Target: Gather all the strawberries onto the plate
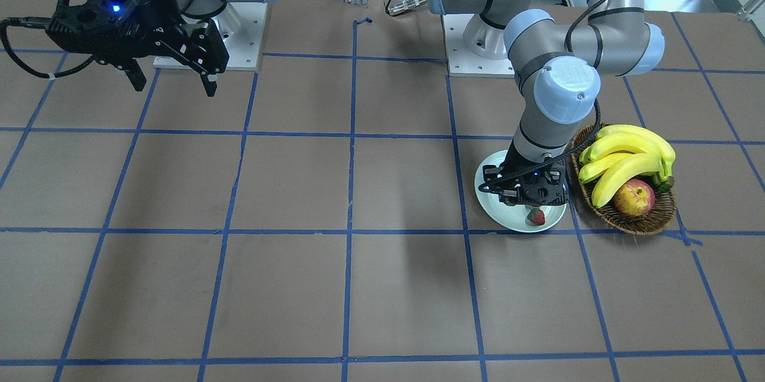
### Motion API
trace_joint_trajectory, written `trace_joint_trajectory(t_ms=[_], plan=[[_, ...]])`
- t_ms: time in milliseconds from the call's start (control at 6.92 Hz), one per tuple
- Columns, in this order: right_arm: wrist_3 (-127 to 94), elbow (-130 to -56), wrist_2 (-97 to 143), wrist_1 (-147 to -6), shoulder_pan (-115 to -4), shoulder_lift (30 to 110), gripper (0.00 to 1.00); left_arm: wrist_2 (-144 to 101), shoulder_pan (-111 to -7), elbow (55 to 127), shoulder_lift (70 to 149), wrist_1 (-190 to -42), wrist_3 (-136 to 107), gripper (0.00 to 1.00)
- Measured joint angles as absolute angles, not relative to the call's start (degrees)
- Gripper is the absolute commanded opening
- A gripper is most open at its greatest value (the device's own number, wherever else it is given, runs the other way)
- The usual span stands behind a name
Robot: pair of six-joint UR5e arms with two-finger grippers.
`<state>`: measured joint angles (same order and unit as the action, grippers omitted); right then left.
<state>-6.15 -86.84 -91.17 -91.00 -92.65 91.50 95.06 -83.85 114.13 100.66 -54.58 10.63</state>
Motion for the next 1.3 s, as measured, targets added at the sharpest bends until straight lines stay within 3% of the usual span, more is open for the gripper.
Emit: trace_joint_trajectory(t_ms=[145,289,434,578,1012,1301], plan=[[-6.15,-86.84,-91.15,-90.98,-92.69,91.49,1.0,94.94,-81.36,115.84,100.66,-54.82,14.23,0.01],[-6.15,-86.85,-91.15,-90.99,-92.71,91.49,1.0,94.58,-79.91,117.27,101.02,-54.64,15.92,0.19],[-6.15,-86.89,-91.14,-91.0,-92.72,91.49,1.0,93.7,-79.3,118.09,101.57,-54.54,16.56,0.84],[-6.15,-86.94,-91.16,-90.99,-92.72,91.49,1.0,92.47,-79.13,118.27,102.03,-54.53,16.68,1.0],[-6.15,-87.17,-91.13,-91.09,-92.72,91.49,1.0,91.98,-79.69,113.32,100.13,-61.85,15.23,1.0],[-6.15,-87.2,-91.04,-91.2,-92.69,91.5,1.0,92.45,-82.27,101.74,96.25,-79.36,13.27,1.0]])
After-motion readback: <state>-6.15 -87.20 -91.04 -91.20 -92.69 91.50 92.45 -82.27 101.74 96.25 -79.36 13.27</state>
